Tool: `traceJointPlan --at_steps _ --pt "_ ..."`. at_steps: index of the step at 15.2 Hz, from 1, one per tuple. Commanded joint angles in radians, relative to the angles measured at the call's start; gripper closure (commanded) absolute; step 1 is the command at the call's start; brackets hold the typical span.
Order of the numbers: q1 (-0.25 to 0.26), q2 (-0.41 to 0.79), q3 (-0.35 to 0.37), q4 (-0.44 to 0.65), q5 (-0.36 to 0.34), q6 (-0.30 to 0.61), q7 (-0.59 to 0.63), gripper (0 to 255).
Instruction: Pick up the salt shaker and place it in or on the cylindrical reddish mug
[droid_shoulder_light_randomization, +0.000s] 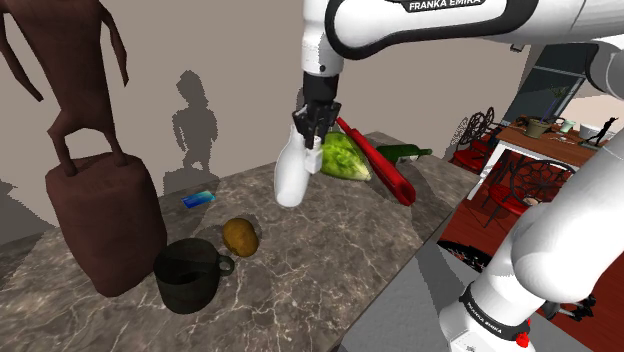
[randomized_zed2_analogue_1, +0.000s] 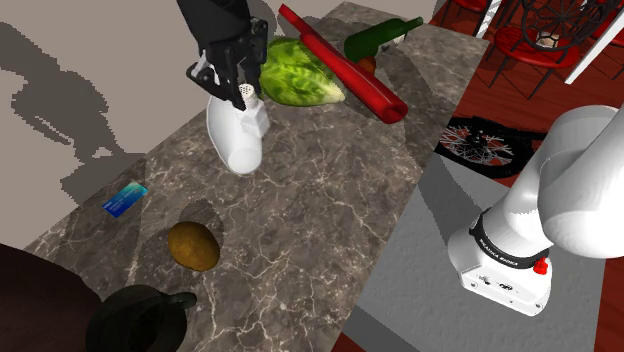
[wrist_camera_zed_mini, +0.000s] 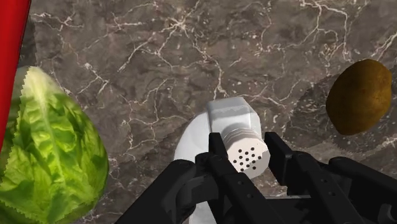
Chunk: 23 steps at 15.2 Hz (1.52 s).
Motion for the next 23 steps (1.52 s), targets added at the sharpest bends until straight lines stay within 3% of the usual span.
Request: traceJointPlan --at_steps 1,8,14,19,23 --pt "0.022 0.028 0.028 0.045 -0.004 -0.024 0.050 255" --pt "0.107 0.141 0.121 0.202 -0.034 -0.094 0.228 255" --pt "0.207 0.288 0.185 0.399 -0.093 -0.176 0.382 255" --pt "0.327 0.451 0.217 0.629 -0.166 -0.273 0.500 255" --pt "0.467 0.624 0.219 0.901 -0.242 -0.390 0.572 255"
